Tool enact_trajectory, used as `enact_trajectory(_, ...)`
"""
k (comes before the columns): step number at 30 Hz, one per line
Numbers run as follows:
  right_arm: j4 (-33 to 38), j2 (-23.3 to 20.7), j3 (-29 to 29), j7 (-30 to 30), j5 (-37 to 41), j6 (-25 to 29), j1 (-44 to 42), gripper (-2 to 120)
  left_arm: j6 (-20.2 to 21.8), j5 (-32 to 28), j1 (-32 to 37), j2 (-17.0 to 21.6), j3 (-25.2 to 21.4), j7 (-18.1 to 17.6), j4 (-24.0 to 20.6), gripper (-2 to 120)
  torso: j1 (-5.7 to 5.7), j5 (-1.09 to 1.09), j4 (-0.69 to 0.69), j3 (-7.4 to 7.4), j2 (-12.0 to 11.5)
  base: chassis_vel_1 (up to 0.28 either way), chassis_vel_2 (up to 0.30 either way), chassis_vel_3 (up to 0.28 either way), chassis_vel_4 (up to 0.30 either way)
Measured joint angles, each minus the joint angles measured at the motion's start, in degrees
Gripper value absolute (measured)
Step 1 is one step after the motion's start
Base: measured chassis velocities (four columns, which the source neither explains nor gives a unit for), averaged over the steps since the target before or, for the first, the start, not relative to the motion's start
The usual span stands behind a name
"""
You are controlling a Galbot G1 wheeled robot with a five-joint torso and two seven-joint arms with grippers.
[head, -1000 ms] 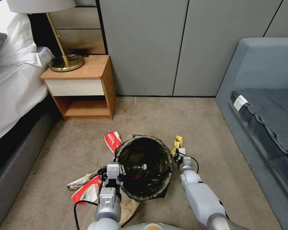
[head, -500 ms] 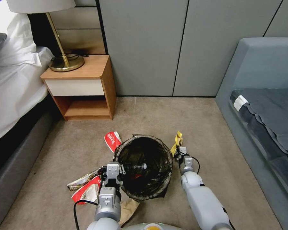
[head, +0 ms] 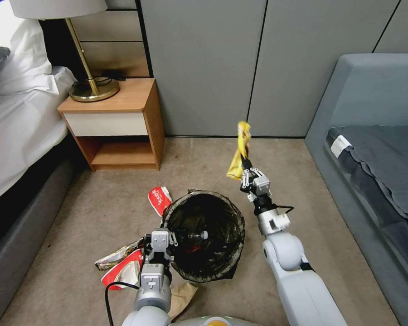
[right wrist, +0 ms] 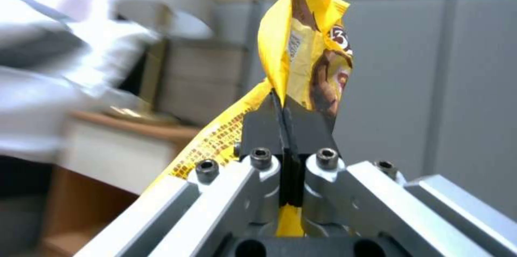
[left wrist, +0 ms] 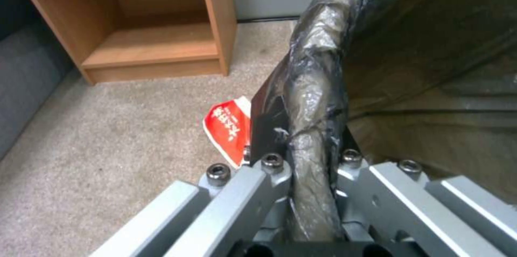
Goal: Pick up the trash bin, then pick up the garbage from the floor and place it into the trash bin.
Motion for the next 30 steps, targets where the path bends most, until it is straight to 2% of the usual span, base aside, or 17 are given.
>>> enact_trajectory(4, 4.7, -1.2, -1.4, -6.5, 0.1, 3.8, -5.4, 0, 0.0, -0.3, -0.4, 0.0, -0.1, 0.0, 0.1, 0, 0.0, 0.0, -0.01, 0.0, 0.0, 0.0, 0.0, 0.0, 0.0)
enact_trajectory(8, 4.7, -1.9, -2.7, -10.3, -1.3, 6.3, -9.4, 0, 0.1, -0.6, -0.7, 0.0, -0.1, 0.0, 0.1, 0, 0.0, 0.0, -0.01, 0.0, 0.0, 0.0, 0.0, 0.0, 0.0)
enact_trajectory(15, -1.0, -1.2, -3.7, -11.1, -3.8, 8.7, -12.9, 0, 0.2, -0.8, -0.9, 0.0, -0.1, 0.0, 0.1, 0, 0.0, 0.01, -0.01, 0.0, 0.0, 0.0, 0.0, 0.0, 0.0)
enact_trajectory(22, -7.3, -0.4, -1.7, -11.2, -2.8, 9.5, -13.4, 0, 0.2, -0.8, -0.8, 0.0, 0.0, 0.0, -0.2, 0, 0.0, 0.01, -0.01, 0.0, 0.0, 0.0, 0.0, 0.0, 0.0)
enact_trajectory(30, -11.2, -0.3, -0.9, -10.7, -1.4, 9.5, -12.7, 0, 0.2, -0.7, -0.7, 0.1, 0.1, 0.0, -0.7, 0, 0.0, 0.01, 0.0, 0.01, 0.0, 0.0, 0.0, 0.0, 0.0)
